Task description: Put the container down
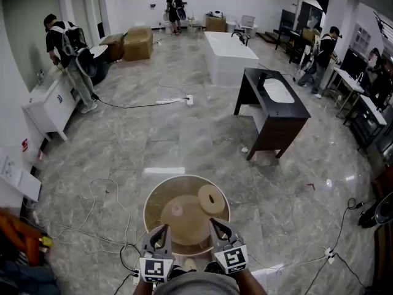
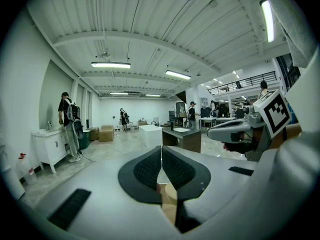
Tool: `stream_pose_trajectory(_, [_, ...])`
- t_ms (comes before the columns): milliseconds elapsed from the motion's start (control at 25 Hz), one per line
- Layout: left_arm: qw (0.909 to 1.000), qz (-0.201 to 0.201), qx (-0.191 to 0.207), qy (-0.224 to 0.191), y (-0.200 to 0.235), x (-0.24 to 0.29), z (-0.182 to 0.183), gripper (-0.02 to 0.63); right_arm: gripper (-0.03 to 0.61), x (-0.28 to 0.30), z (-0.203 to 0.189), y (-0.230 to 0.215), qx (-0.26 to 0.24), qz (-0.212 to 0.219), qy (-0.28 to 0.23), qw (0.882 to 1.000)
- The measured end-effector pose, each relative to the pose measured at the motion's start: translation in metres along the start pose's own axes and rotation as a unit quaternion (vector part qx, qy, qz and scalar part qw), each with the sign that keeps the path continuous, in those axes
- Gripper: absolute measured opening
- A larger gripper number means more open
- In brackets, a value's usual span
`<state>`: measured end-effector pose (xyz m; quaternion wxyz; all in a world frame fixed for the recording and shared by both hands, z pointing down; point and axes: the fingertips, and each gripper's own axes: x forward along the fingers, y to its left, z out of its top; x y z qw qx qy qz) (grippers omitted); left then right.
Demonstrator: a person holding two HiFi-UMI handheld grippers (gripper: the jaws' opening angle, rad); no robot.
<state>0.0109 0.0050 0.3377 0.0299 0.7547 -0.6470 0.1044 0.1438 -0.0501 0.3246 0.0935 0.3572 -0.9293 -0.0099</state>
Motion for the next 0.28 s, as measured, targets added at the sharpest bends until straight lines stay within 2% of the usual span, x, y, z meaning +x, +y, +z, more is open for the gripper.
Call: stream_pose_trajectory(280, [1.0,-0.001,0.005,-0.002,-0.0058,0.0012,0.0004,0.021,-0.002,-0.0031,0.0014,-0.0018,0.001,0.005,0.004,1.0])
